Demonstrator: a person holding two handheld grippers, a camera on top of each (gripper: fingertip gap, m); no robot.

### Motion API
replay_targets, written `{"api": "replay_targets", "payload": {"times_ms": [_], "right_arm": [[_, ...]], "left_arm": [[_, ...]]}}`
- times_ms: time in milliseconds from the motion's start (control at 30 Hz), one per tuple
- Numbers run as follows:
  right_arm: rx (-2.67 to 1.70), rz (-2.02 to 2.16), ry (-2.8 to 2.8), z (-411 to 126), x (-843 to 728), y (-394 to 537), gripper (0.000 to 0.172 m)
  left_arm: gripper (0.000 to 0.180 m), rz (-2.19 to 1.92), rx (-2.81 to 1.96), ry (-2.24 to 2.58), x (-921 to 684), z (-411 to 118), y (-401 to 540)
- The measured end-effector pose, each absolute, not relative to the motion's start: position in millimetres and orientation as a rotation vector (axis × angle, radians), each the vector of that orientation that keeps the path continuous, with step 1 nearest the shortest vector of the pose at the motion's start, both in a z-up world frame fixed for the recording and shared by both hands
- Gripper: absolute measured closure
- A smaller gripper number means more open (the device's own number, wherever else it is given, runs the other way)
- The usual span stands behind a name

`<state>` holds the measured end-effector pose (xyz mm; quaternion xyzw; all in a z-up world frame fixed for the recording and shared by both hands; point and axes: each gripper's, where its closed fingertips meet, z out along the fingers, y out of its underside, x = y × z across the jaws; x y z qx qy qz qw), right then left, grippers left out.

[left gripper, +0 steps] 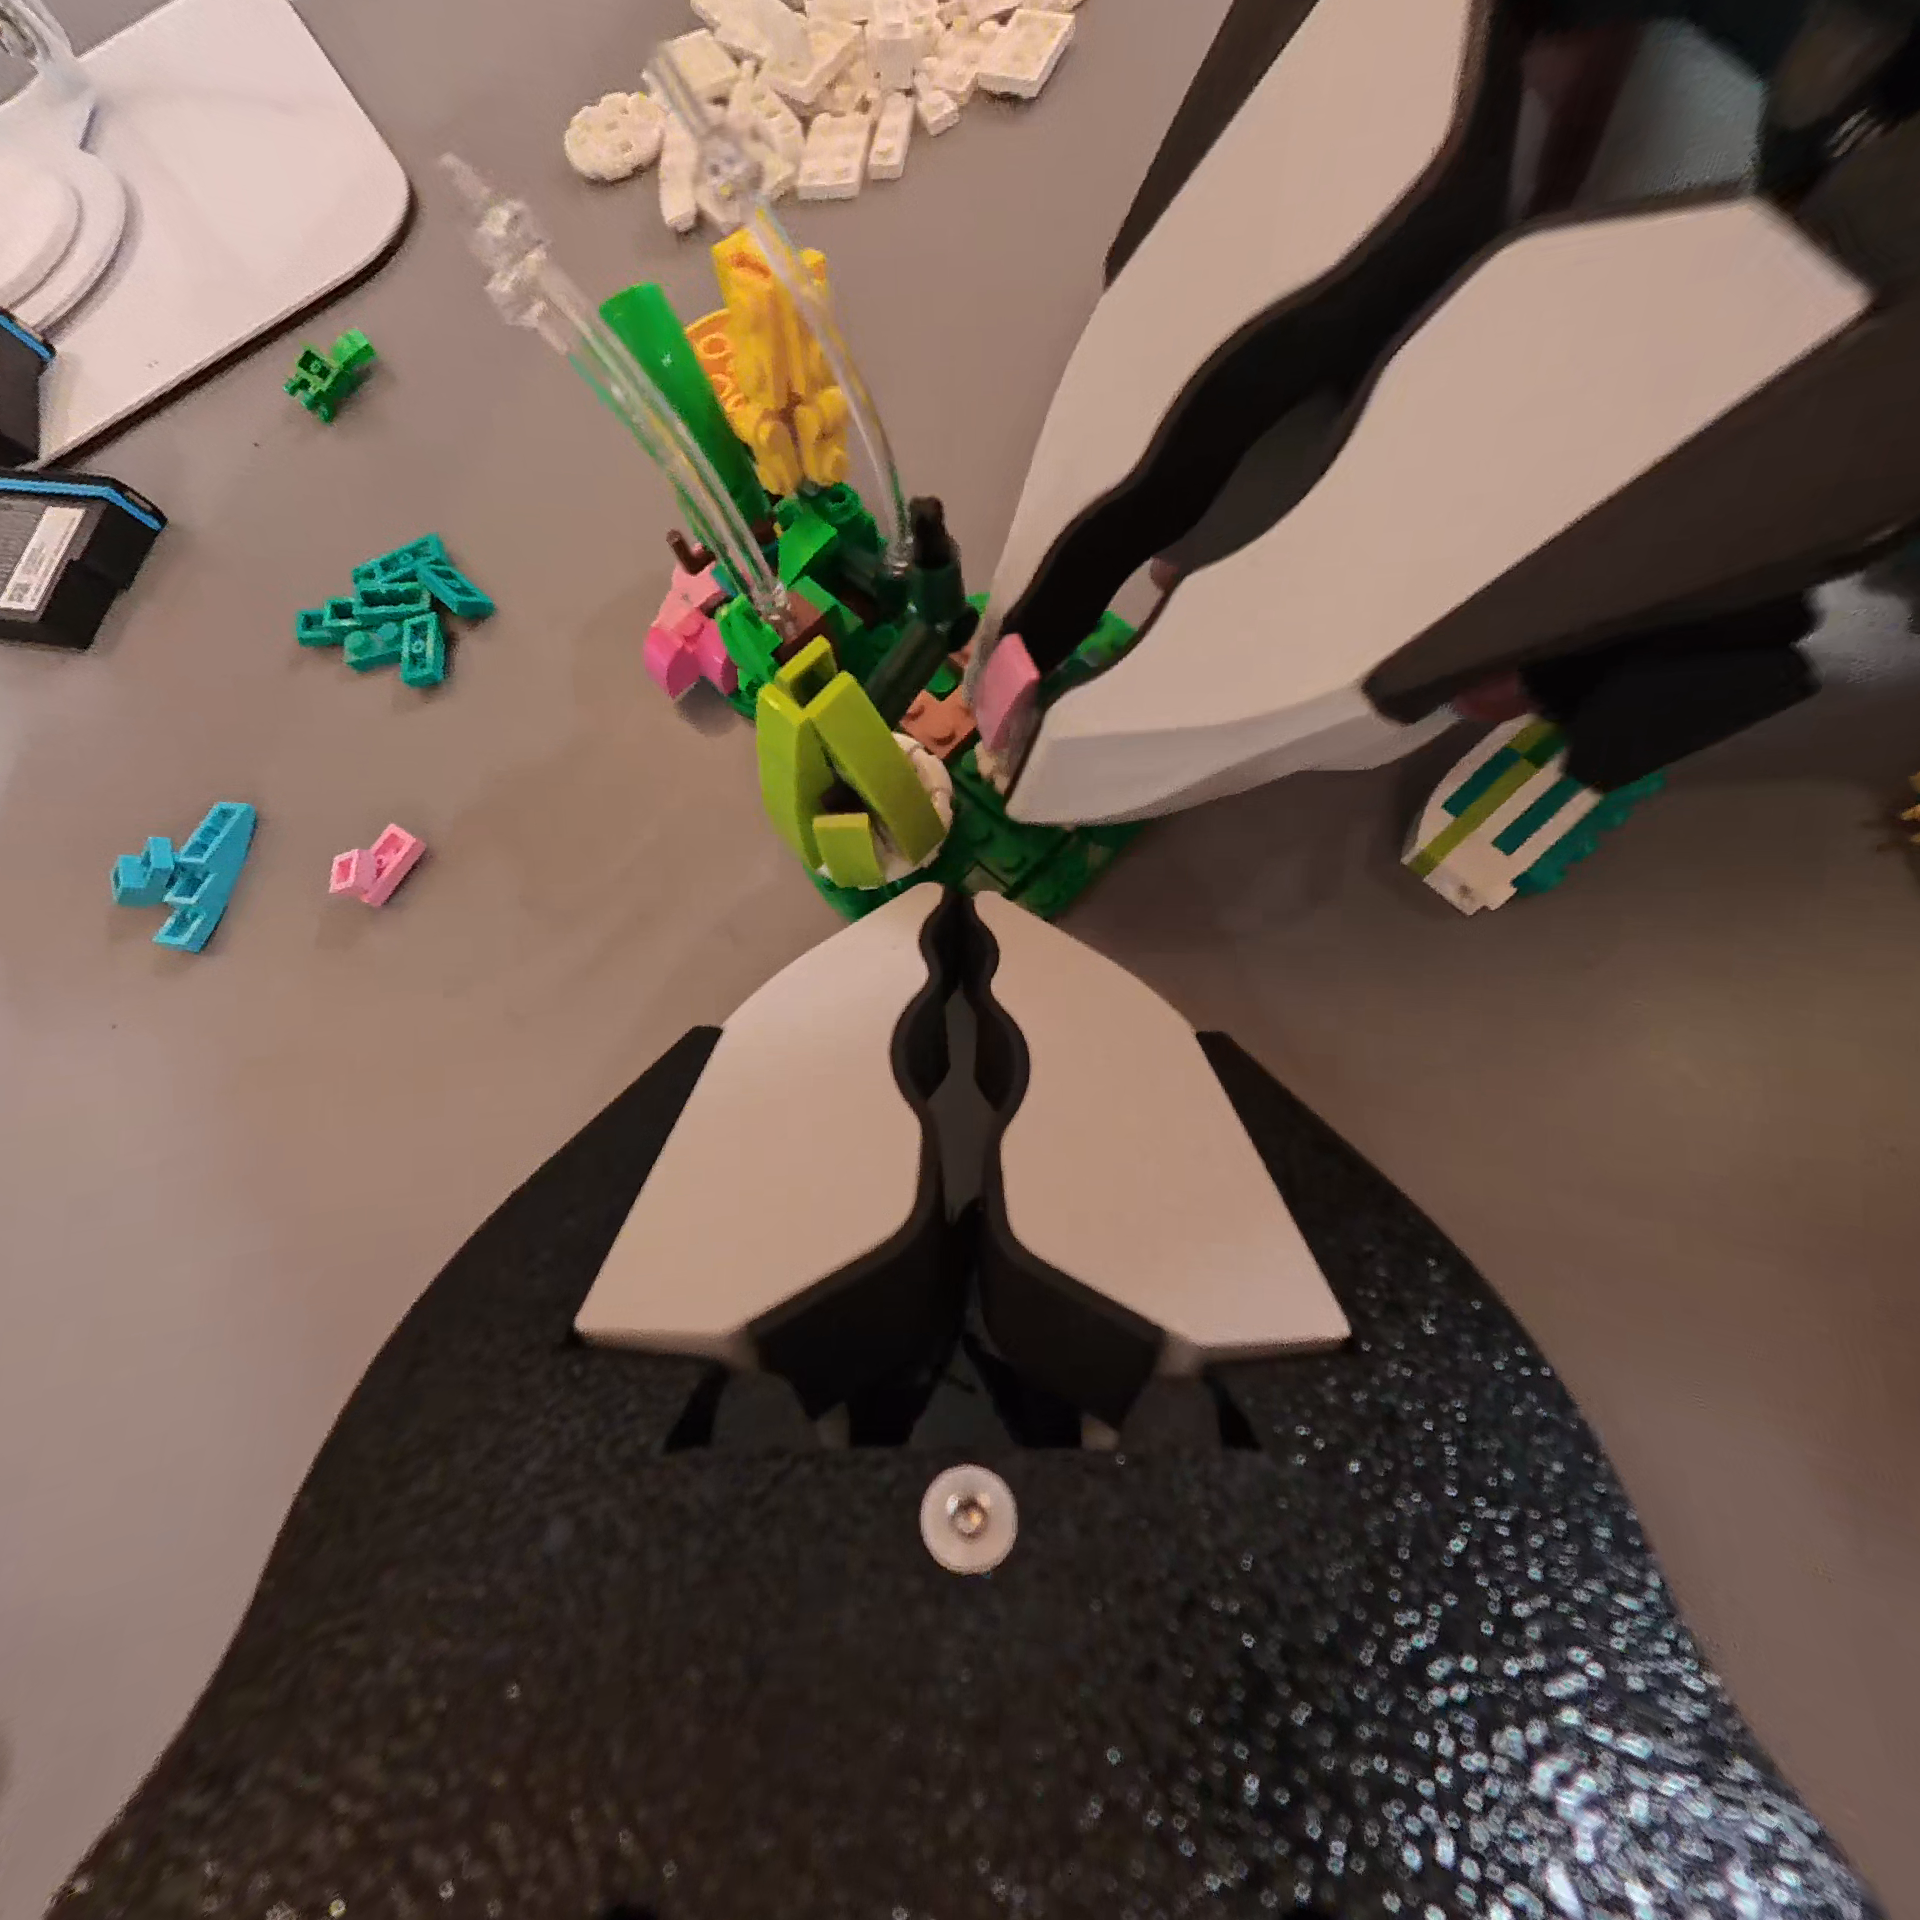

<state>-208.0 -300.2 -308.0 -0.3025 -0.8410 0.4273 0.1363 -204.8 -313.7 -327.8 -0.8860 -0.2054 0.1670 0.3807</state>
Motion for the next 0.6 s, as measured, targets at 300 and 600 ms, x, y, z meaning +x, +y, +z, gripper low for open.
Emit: {"api": "replay_targets", "payload": {"times_ms": [300,600], "right_arm": [[-0.811,1.207,-2.42,-311.1,-208.9,-304.3,0.165],[-1.049,1.424,-2.407,-309.7,-207.8,-303.1,0.165]], "left_arm": [[0.18,0.366,-2.193,-0.468,-200.5,-317.7,-309.5],[0.18,0.373,-2.23,-0.518,-198.8,-324.6,-305.2]]}}
